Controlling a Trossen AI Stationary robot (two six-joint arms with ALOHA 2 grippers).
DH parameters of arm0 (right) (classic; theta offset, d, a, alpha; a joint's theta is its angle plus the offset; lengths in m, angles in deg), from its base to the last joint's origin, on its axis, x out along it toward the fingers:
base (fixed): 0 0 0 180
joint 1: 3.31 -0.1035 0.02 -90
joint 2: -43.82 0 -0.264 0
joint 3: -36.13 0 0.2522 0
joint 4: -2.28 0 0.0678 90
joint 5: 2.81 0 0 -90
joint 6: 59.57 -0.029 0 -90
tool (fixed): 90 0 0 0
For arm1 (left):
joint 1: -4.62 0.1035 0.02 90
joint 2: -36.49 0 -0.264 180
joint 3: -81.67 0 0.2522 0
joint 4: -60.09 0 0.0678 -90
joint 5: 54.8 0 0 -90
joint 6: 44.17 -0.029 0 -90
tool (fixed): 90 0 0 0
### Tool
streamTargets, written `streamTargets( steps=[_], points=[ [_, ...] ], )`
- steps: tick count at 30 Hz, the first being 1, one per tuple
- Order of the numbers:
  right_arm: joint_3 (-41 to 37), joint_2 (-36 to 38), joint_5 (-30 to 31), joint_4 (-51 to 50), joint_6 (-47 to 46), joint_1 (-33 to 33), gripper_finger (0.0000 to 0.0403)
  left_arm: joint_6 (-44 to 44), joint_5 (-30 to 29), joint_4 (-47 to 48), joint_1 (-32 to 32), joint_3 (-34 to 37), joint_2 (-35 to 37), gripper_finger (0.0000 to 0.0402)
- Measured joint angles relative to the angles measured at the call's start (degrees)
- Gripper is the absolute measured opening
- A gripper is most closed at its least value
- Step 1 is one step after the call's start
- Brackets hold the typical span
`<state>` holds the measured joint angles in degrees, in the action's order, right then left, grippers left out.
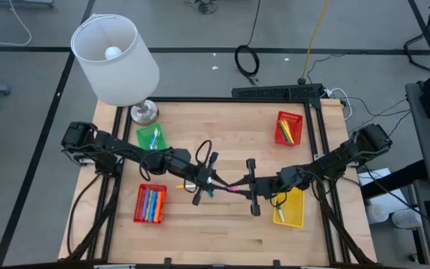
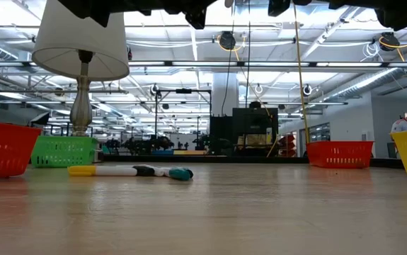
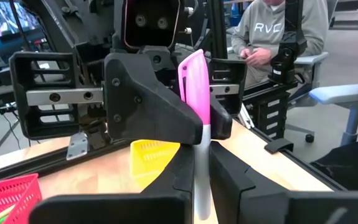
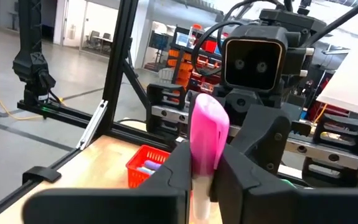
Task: Pick & Place Markers
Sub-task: Put the pink highlighter pen into the yellow basket
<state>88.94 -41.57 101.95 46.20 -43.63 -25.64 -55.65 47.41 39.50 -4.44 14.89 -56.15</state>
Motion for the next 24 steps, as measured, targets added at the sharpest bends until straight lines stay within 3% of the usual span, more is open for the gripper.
streamTargets(
  steps=[4, 8, 13, 15, 19, 24],
  points=[
    [0.0, 0.02, 0.08, -0.36, -0.26, 0.0, 0.0031, 5.05, -1.15, 0.13, -0.08, 0.06, 0.34, 0.0044],
    [0.0, 1.41, 0.5, -1.96, -0.88, -0.17, 0.0031, 14.16, -3.91, 0.06, -0.02, 0.07, 0.46, 0.0112],
    [-0.07, 5.86, 0.57, -10.85, -5.07, -1.66, 0.0031, 6.84, -5.18, 0.21, -0.47, 0.03, 0.9, 0.0223],
    [-0.07, 8.34, 3.61, -14.88, -6.39, -3.53, 0.0031, 4.12, -7.03, 1.92, -1.2, 0.02, 1.37, 0.0257],
    [-0.04, 15.01, 10.72, -26.81, -12.23, -9.1, 0.0031, 4.84, -15.9, 6.78, -2.28, -0.11, 3.51, 0.0304],
    [3.37, 22.16, 13.19, -48.47, -31.04, -16.07, 0.0031, 9.4, -28.3, 21.13, -3.46, -0.02, 7.53, 0.0327]
  ],
)
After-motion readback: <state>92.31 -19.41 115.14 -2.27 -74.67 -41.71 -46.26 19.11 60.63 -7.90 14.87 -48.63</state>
